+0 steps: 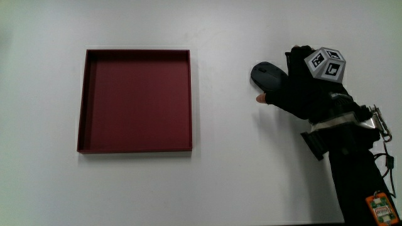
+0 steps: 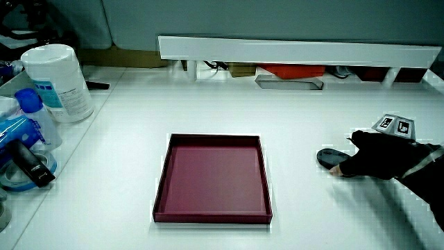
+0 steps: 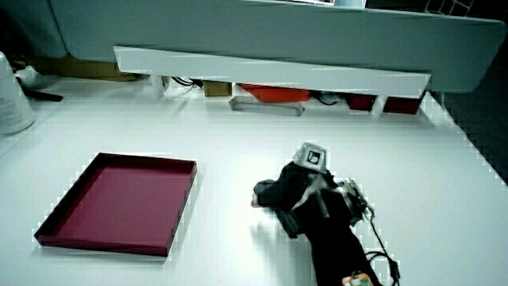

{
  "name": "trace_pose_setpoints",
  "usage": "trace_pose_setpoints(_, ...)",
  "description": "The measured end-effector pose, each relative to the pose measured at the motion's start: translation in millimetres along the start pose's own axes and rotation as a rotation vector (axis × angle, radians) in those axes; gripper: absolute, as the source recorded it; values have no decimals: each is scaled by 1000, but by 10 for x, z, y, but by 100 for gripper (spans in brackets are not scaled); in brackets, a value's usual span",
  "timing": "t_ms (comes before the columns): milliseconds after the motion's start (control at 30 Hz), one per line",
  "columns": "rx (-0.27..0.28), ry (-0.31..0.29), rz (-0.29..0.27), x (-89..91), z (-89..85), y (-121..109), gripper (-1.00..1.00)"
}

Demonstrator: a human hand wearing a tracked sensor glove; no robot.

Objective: Pick mouse from desk

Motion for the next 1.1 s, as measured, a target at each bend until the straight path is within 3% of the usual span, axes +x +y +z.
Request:
trace_pose_setpoints(133, -50, 19, -52, 31, 1, 243, 0)
trace_pose_setpoints(300, -119, 57, -91, 152, -116, 563, 0)
trace_pose_setpoints(433, -171, 77, -90, 154, -219, 761, 0)
trace_pose_setpoints(533, -207, 29, -155, 176, -328, 921, 0)
trace_pose_setpoints(567, -225, 43, -147, 170, -350, 961, 0)
trace_pose_setpoints(667, -283, 30, -210, 262, -466, 1094, 0)
trace_pose_setpoints(800, -297, 51, -242, 328, -547, 1162, 0)
trace_pose_setpoints(900, -287, 30, -276, 362, -582, 1215, 0)
trace_pose_setpoints(1000, -314, 27, -301, 405, -621, 1255, 0)
trace_pose_setpoints(1100, -299, 26, -297, 412, -638, 1257, 0)
